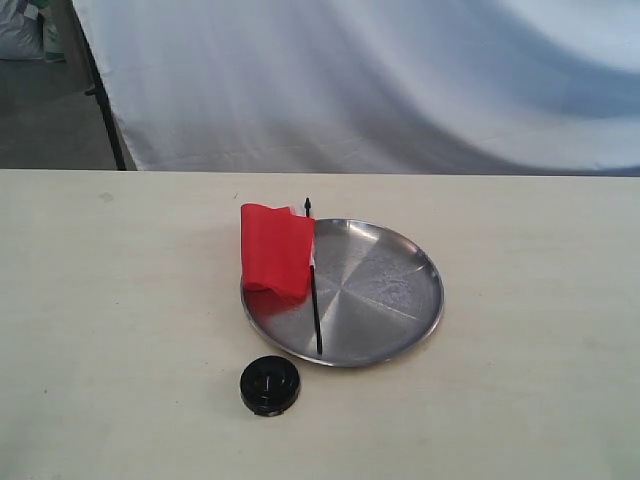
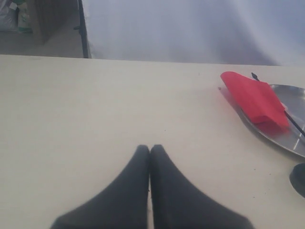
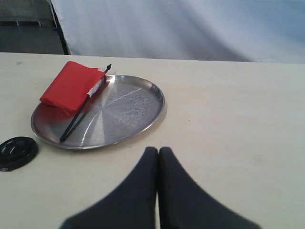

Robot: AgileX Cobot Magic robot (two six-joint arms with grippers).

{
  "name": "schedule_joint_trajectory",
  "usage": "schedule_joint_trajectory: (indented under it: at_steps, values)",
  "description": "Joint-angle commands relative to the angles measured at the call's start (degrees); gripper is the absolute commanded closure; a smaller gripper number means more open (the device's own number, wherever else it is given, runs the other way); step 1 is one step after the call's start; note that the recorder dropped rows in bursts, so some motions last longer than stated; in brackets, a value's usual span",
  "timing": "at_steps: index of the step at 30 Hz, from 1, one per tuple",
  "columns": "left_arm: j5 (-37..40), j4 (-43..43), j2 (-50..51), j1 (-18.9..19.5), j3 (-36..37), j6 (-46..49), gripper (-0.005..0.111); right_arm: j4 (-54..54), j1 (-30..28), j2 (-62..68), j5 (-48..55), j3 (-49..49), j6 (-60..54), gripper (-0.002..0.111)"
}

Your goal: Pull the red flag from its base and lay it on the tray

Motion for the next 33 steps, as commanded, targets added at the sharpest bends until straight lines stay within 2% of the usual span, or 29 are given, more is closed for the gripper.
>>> schedule_joint_trajectory:
  at_steps: [1,5,33]
  values:
    - [-0.2,0.0,-0.2,0.1,0.2,-0.1,0.107,-2.6,-0.3,-0.3,0.1,0.2,2.6,0.108]
    - [-0.2,0.0,-0.2,0.1,0.2,-0.1,0.107,-5.1,-0.3,-0.3,0.1,0.2,6.2,0.108]
    - [-0.2,0.0,-0.2,0.1,0.2,-0.1,0.107,-3.2,-0.3,-0.3,1.0,0.2,2.4,0.108]
